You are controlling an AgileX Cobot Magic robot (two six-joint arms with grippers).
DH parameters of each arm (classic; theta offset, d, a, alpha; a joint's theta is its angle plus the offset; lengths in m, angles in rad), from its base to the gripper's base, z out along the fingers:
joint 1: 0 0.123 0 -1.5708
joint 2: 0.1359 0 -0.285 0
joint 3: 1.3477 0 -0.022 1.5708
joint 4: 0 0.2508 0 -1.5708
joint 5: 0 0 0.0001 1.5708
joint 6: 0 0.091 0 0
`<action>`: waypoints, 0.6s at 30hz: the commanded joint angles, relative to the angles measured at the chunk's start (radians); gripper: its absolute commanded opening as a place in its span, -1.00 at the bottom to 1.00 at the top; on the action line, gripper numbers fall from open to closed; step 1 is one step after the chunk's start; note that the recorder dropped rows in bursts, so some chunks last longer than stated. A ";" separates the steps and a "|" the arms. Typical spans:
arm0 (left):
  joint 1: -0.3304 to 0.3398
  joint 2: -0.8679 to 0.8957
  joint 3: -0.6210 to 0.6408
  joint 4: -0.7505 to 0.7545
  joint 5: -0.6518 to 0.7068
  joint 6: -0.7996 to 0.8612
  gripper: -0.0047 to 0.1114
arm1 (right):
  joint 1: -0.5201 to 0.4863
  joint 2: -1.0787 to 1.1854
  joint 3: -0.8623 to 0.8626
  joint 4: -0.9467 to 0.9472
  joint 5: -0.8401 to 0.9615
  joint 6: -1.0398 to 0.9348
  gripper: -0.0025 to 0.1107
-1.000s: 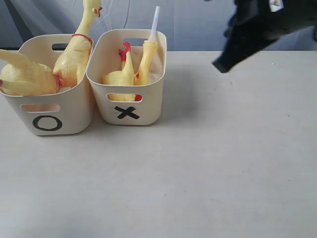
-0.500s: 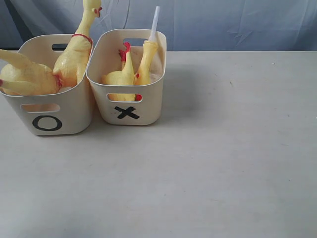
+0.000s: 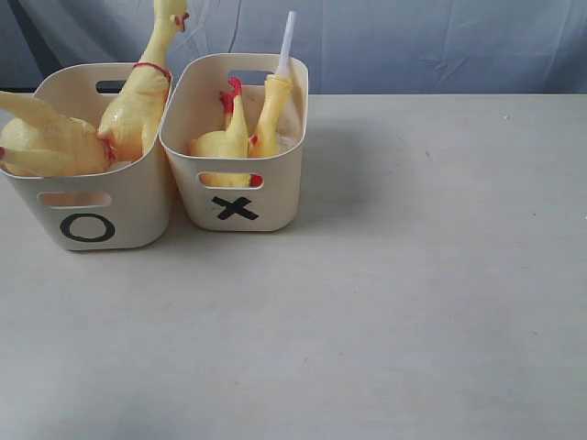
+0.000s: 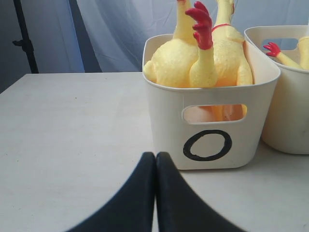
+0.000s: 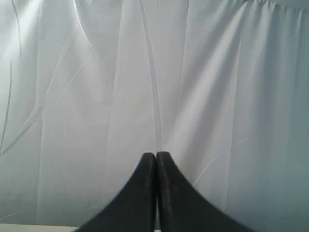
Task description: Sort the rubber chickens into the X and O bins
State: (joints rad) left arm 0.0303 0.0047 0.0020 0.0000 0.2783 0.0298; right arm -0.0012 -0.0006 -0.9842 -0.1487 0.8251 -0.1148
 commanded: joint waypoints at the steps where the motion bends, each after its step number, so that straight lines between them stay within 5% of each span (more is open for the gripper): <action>1: -0.005 -0.005 -0.002 -0.007 -0.009 -0.003 -0.92 | -0.026 0.001 0.149 0.133 -0.021 -0.009 -0.96; 4: -0.005 -0.005 -0.002 -0.007 -0.009 -0.003 -0.92 | -0.026 0.001 0.349 0.200 -0.135 -0.009 -0.96; 8: -0.005 -0.005 -0.002 -0.007 -0.009 -0.003 -0.92 | -0.026 0.001 0.748 0.165 -0.569 -0.013 -0.96; 12: -0.005 -0.005 -0.002 -0.007 -0.009 -0.003 -0.92 | -0.026 0.001 0.973 0.230 -0.615 0.052 -0.96; 18: -0.005 -0.005 -0.002 -0.007 -0.009 -0.003 -0.92 | -0.026 0.001 0.984 0.149 -0.523 0.033 -0.96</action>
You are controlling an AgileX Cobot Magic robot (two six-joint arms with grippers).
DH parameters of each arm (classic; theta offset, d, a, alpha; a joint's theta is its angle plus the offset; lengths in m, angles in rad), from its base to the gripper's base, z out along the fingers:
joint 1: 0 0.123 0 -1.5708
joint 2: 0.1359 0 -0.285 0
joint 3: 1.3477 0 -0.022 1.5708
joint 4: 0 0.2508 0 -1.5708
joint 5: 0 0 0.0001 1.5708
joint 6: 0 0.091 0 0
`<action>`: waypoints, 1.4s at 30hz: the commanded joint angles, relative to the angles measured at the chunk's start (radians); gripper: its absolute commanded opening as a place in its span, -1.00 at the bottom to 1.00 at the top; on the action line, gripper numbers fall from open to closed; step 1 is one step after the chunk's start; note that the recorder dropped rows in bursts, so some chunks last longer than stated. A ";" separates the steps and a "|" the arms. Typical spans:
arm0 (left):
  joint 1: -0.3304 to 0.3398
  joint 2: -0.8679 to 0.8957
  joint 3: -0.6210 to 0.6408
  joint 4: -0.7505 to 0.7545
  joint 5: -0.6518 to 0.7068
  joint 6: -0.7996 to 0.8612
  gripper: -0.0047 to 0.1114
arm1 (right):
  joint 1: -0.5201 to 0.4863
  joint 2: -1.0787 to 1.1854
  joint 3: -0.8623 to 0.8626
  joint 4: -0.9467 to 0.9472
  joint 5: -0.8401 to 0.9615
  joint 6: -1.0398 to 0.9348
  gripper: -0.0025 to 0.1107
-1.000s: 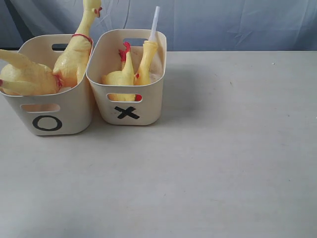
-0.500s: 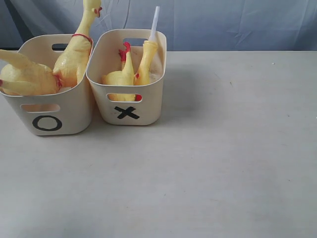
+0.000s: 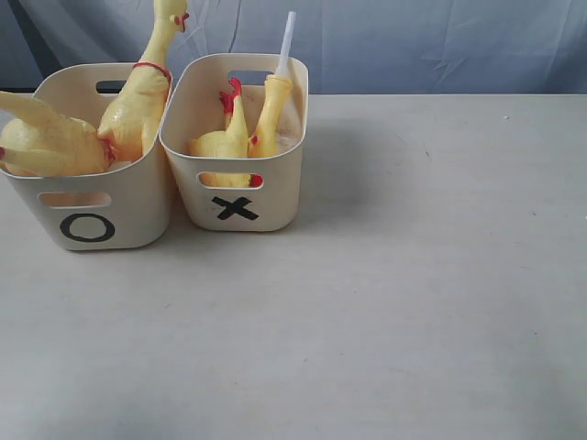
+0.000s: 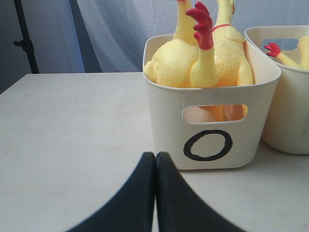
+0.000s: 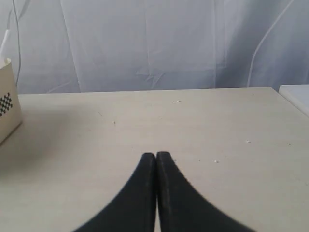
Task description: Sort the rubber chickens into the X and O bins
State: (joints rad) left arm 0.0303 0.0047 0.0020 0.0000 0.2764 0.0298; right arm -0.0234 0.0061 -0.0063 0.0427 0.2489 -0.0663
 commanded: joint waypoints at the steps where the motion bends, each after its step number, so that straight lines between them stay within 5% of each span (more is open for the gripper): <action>1: -0.005 -0.005 -0.002 -0.007 -0.007 -0.003 -0.92 | -0.004 -0.006 0.006 -0.043 0.053 -0.045 -0.96; 42: -0.005 -0.005 -0.002 -0.007 -0.007 -0.003 -0.92 | -0.004 -0.006 0.006 -0.025 0.055 -0.071 -0.96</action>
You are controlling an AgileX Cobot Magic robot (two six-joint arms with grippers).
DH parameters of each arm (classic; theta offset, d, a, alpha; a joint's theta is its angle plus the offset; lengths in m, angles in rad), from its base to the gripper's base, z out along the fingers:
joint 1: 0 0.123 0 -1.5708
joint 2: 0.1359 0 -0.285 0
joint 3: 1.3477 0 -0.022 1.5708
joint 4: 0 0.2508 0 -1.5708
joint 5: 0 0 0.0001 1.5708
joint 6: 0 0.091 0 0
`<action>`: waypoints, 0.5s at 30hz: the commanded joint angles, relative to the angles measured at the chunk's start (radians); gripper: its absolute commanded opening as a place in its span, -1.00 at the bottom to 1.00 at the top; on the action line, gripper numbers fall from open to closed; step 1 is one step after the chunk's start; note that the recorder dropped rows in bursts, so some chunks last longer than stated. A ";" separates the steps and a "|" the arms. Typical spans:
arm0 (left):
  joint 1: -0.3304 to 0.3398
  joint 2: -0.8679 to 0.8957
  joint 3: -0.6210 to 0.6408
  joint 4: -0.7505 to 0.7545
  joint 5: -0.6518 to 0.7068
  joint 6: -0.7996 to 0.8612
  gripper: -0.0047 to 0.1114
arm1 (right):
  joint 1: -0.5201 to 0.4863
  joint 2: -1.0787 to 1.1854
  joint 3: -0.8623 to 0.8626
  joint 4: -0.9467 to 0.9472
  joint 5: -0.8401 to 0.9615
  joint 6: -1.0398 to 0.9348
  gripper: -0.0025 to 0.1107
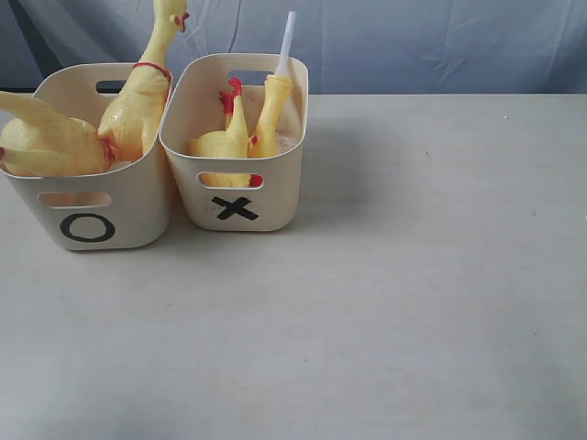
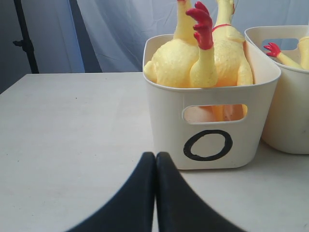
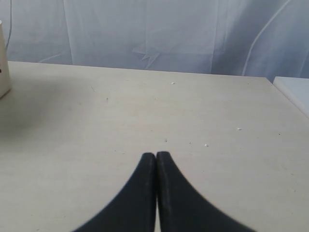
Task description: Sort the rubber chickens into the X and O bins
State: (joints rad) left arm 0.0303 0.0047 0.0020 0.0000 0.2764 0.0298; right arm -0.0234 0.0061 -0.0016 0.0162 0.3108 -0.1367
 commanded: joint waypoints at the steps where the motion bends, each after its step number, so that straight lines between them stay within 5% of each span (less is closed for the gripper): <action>1: -0.005 -0.005 -0.002 -0.007 -0.007 -0.003 -0.92 | -0.004 -0.006 0.002 0.002 -0.007 0.000 -0.96; 15: -0.005 -0.005 -0.002 -0.007 -0.007 -0.003 -0.92 | -0.004 -0.006 0.002 0.012 -0.007 -0.002 -0.96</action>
